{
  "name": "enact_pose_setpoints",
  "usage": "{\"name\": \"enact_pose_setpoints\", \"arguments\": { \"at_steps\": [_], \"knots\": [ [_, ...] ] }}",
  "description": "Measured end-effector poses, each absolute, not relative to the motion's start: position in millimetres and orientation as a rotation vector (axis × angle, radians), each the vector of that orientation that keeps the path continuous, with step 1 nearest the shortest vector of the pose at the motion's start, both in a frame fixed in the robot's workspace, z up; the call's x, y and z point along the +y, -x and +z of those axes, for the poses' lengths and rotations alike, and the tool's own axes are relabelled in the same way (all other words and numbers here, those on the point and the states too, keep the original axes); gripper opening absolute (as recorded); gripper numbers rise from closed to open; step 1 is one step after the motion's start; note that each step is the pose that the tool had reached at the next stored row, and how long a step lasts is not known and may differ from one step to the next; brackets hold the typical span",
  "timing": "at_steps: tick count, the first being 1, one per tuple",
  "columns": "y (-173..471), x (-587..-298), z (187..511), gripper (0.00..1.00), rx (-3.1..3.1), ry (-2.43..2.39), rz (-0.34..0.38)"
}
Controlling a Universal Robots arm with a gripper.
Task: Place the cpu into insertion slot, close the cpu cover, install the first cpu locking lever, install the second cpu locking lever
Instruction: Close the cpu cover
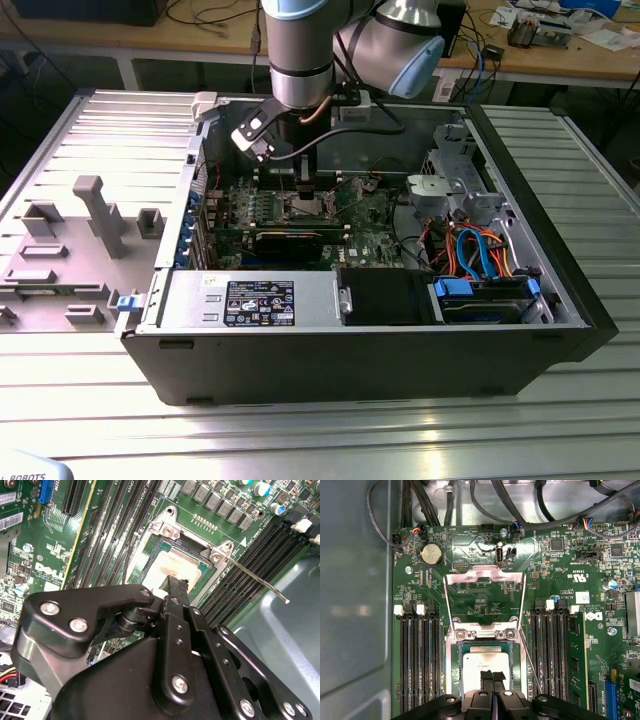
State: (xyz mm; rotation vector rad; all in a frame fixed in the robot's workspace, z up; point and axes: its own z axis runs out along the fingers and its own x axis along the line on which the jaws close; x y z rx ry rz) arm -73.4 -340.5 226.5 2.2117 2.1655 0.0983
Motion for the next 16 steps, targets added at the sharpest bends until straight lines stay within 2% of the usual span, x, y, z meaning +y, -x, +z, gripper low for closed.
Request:
{"name": "enact_pose_setpoints", "arguments": {
  "at_steps": [16],
  "knots": [
    [73.3,-340.5,240.8,0.11,2.165,-2.212,0.098]
  ]
}}
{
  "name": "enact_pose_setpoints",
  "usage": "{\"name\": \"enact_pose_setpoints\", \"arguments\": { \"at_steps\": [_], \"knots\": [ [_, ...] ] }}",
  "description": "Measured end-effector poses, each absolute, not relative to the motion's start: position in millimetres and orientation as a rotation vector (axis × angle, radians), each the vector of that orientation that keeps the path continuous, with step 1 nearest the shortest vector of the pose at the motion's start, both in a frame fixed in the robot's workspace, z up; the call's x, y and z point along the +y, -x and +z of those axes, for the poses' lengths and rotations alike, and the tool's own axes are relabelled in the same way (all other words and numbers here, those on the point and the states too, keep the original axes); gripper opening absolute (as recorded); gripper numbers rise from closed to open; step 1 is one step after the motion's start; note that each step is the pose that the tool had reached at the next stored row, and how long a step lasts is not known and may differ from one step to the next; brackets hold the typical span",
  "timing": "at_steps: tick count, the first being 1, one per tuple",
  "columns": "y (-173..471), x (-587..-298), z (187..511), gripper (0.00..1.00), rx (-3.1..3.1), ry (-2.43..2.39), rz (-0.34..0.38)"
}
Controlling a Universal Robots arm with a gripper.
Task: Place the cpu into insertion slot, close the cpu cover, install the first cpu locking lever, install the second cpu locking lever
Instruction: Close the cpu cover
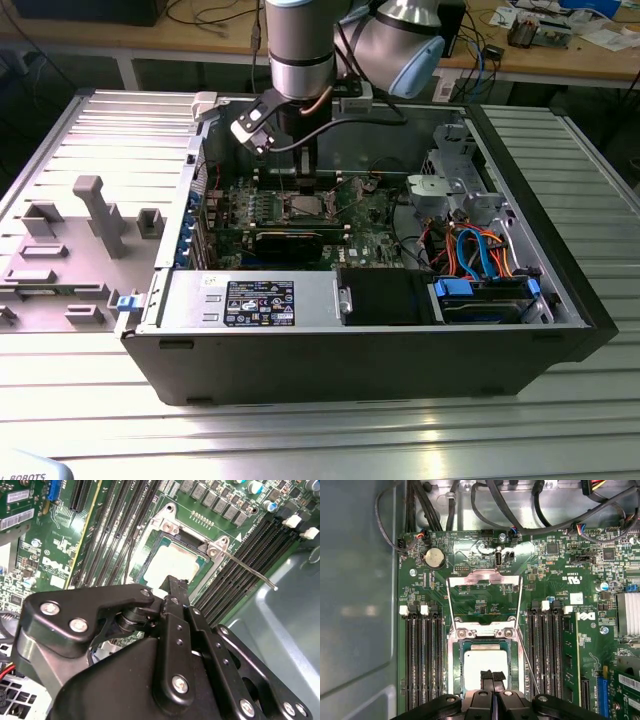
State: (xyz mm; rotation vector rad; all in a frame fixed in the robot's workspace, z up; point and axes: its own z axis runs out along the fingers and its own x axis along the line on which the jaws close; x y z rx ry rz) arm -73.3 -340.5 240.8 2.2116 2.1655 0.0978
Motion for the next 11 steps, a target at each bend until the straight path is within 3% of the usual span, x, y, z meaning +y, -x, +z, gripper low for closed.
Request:
{"name": "enact_pose_setpoints", "arguments": {
  "at_steps": [11],
  "knots": [
    [73.3,-340.5,253.1,0.11,2.165,-2.211,0.097]
  ]
}}
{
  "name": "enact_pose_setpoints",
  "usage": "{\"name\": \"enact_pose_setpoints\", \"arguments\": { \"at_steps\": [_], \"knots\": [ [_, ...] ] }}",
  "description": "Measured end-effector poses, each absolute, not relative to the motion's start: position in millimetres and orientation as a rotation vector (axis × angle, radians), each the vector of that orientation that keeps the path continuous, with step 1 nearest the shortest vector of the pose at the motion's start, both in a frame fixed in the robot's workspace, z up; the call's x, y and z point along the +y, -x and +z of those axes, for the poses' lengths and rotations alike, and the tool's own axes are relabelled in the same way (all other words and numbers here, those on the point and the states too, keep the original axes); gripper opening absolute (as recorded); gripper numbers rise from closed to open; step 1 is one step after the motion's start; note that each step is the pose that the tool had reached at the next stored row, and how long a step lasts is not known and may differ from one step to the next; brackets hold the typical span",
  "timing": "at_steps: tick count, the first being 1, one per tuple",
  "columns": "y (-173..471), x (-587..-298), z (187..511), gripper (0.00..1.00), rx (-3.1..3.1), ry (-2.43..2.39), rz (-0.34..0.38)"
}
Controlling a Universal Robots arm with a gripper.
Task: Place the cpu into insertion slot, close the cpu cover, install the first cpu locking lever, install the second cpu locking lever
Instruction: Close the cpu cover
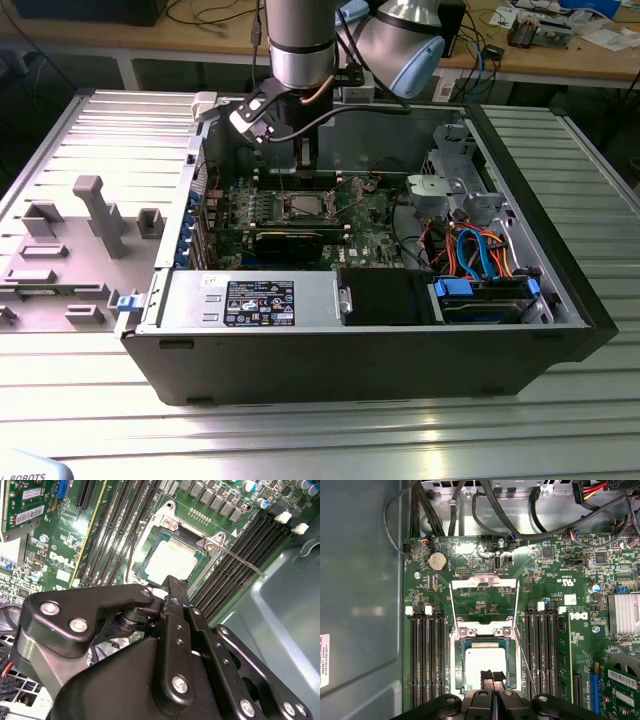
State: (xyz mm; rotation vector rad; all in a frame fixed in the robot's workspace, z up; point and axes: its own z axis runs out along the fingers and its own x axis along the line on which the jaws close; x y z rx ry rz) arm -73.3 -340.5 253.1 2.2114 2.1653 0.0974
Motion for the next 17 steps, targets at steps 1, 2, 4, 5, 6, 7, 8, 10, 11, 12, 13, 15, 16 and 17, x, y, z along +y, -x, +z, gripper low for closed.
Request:
{"name": "enact_pose_setpoints", "arguments": {
  "at_steps": [1,2,4,5,6,7,8,10,11,12,13,15,16,17],
  "knots": [
    [73.3,-340.5,253.1,0.11,2.165,-2.211,0.097],
    [73.3,-340.5,253.1,0.11,2.165,-2.211,0.097],
    [73.3,-340.5,253.1,0.11,2.165,-2.211,0.097],
    [73.3,-340.5,253.1,0.11,2.165,-2.211,0.097],
    [73.3,-340.5,253.1,0.11,2.165,-2.211,0.097],
    [73.3,-340.5,253.1,0.11,2.165,-2.211,0.097],
    [73.3,-340.5,253.1,0.11,2.165,-2.211,0.097],
    [73.0,-340.5,253.1,0.11,2.166,-2.212,0.096],
    [72.5,-340.5,253.1,0.11,2.167,-2.213,0.094],
    [72.2,-340.5,253.1,0.11,2.168,-2.214,0.091],
    [71.5,-340.5,253.1,0.11,2.169,-2.216,0.088],
    [70.9,-340.5,253.2,0.11,2.171,-2.217,0.085],
    [70.9,-340.5,253.1,0.11,2.171,-2.217,0.085],
    [70.8,-340.5,253.1,0.11,2.171,-2.217,0.085]
  ]
}}
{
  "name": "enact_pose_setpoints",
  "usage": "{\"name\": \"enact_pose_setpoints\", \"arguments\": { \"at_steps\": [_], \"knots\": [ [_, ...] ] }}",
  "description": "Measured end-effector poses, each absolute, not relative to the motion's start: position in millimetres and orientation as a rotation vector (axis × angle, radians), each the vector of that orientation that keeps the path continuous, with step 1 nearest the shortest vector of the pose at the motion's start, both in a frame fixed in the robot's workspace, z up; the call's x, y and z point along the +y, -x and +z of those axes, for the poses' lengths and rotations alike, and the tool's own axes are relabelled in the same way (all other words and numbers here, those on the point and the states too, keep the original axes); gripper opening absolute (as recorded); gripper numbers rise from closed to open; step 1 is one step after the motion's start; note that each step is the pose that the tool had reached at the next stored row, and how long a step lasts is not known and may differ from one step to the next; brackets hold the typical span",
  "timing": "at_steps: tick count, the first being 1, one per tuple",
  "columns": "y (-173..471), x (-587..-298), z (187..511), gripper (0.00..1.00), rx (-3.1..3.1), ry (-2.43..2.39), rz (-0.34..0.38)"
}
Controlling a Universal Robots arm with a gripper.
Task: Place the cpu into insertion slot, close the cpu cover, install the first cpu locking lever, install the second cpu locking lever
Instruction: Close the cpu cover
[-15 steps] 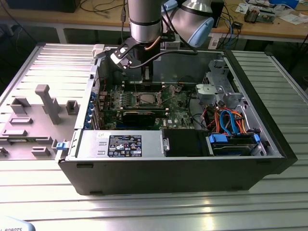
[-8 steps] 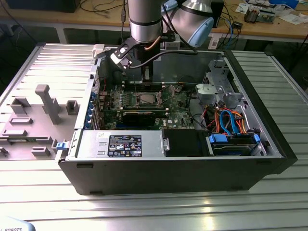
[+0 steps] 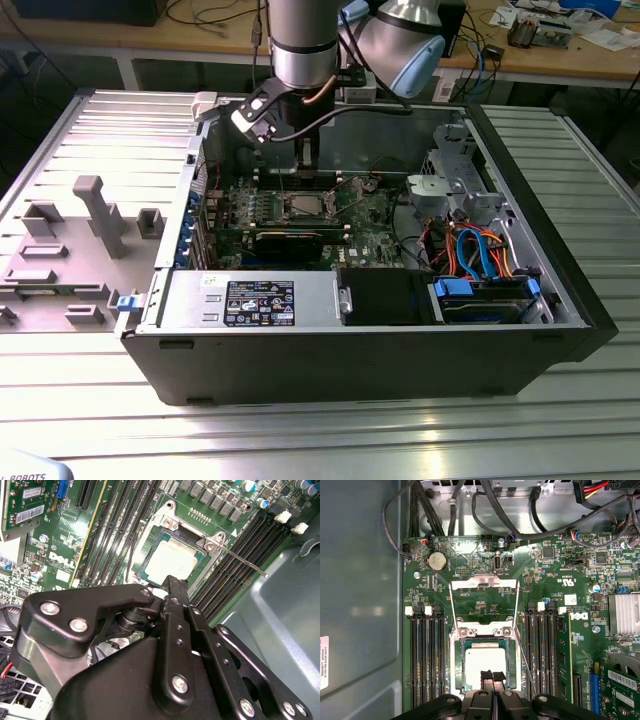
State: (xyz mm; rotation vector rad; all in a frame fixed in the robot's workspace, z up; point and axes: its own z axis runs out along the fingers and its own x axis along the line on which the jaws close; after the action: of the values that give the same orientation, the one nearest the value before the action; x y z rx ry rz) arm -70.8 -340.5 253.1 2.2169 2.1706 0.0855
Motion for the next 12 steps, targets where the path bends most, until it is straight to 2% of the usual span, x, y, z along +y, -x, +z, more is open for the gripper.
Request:
{"name": "enact_pose_setpoints", "arguments": {
  "at_steps": [12],
  "knots": [
    [66.9,-340.4,254.7,0.11,2.184,-2.231,0.056]
  ]
}}
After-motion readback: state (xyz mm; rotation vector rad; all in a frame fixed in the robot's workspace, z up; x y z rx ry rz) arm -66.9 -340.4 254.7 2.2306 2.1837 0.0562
